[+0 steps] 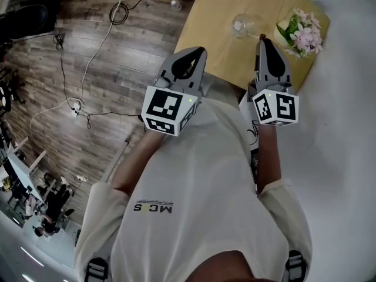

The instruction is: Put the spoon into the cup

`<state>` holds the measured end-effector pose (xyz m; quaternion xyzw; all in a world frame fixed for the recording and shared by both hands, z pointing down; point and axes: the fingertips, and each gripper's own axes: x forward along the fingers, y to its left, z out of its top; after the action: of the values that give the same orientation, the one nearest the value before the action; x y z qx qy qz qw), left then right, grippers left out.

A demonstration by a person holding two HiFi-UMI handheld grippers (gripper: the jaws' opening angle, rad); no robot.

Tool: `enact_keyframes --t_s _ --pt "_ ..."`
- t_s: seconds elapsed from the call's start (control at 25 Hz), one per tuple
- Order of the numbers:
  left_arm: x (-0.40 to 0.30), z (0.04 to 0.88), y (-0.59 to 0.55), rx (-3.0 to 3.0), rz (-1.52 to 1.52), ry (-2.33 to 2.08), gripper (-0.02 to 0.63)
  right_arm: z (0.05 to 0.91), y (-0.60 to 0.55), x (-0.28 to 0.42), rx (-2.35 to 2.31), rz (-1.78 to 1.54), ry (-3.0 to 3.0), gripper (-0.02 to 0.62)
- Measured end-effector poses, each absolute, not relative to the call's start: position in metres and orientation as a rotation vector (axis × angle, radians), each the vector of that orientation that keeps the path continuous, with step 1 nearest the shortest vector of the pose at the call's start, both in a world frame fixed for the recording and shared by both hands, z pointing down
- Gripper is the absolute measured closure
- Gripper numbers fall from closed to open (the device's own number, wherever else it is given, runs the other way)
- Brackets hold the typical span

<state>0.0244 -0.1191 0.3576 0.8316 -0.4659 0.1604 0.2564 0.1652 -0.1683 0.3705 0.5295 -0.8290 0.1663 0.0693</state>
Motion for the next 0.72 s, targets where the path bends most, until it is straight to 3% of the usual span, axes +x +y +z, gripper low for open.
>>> enact_keyframes --t_s 0.72 --pt "0.044 0.409 -0.145 2.175 0.550 -1.283 0.595 0.485 -0.199 0.165 1.437 0.633 -2.413 0.543"
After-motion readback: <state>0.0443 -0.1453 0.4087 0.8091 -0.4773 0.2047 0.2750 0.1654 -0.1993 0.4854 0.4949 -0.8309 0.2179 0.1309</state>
